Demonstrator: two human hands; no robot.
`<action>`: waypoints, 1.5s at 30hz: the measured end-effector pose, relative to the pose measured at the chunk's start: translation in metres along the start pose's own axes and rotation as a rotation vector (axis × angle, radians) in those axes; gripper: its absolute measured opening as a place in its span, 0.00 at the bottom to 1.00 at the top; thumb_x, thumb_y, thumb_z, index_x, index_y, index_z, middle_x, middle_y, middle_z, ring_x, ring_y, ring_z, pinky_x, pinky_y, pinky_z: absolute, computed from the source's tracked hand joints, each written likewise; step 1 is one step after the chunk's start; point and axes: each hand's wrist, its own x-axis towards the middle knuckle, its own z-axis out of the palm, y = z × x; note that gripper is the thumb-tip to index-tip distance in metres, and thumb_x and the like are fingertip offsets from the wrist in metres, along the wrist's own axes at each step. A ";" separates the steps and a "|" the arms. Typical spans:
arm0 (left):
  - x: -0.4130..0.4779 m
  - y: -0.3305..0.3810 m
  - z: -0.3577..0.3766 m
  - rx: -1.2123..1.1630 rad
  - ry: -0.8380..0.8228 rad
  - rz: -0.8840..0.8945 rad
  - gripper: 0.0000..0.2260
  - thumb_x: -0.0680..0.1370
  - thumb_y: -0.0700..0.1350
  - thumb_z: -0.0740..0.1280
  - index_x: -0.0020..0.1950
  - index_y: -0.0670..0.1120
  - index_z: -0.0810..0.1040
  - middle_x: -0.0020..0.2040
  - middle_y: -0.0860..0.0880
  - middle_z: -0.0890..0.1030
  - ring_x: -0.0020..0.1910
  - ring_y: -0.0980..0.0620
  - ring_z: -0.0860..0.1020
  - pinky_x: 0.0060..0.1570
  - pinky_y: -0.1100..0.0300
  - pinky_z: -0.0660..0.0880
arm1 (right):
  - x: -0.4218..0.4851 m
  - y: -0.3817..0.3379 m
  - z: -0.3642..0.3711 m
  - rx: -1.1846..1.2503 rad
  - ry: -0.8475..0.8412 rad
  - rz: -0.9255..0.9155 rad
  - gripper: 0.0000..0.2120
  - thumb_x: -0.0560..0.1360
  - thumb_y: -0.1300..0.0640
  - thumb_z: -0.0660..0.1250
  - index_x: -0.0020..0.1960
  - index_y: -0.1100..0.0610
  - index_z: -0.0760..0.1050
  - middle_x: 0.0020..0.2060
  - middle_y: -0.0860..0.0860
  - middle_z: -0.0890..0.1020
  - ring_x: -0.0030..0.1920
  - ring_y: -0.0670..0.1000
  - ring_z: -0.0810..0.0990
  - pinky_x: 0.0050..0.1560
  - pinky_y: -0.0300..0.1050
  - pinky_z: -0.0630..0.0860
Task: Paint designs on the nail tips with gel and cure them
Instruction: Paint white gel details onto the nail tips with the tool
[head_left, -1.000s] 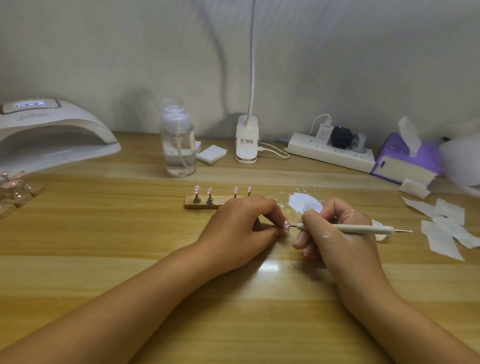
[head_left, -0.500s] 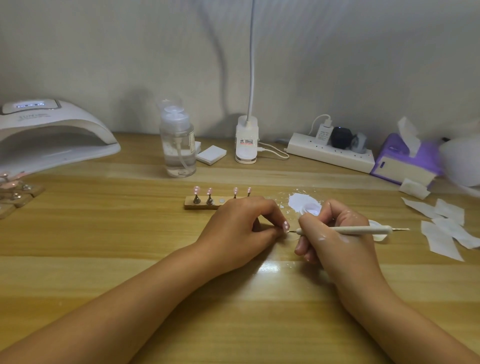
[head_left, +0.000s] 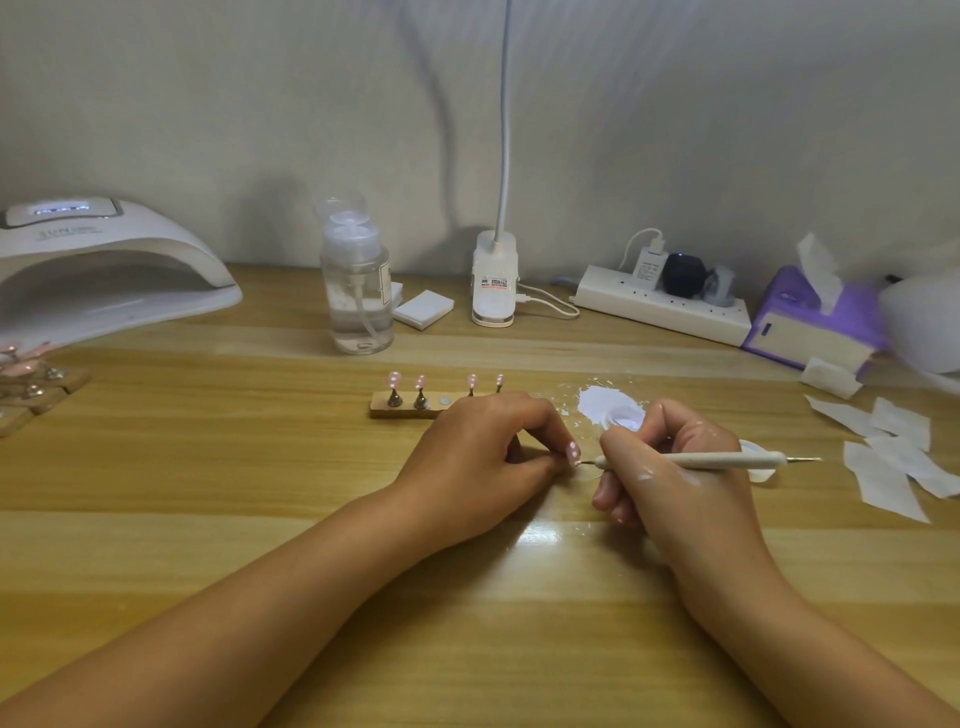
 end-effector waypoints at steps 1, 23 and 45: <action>0.000 0.000 0.000 -0.001 0.000 -0.001 0.06 0.74 0.46 0.72 0.44 0.58 0.82 0.38 0.67 0.77 0.32 0.60 0.74 0.34 0.70 0.63 | 0.000 0.001 0.000 0.005 0.001 -0.002 0.09 0.64 0.56 0.66 0.27 0.52 0.69 0.23 0.58 0.79 0.22 0.49 0.72 0.23 0.39 0.69; -0.003 0.003 0.000 -0.026 0.053 0.026 0.08 0.74 0.42 0.71 0.43 0.57 0.79 0.37 0.70 0.77 0.28 0.59 0.73 0.32 0.72 0.63 | -0.002 -0.007 -0.006 0.267 0.122 0.008 0.15 0.74 0.67 0.64 0.32 0.55 0.66 0.20 0.55 0.75 0.19 0.46 0.67 0.20 0.34 0.65; 0.008 -0.036 -0.077 0.146 0.070 -0.390 0.03 0.69 0.55 0.75 0.40 0.61 0.82 0.50 0.64 0.81 0.55 0.64 0.72 0.54 0.58 0.55 | 0.001 -0.007 -0.009 0.225 0.078 0.082 0.17 0.77 0.67 0.66 0.33 0.61 0.64 0.19 0.59 0.72 0.17 0.46 0.64 0.19 0.32 0.62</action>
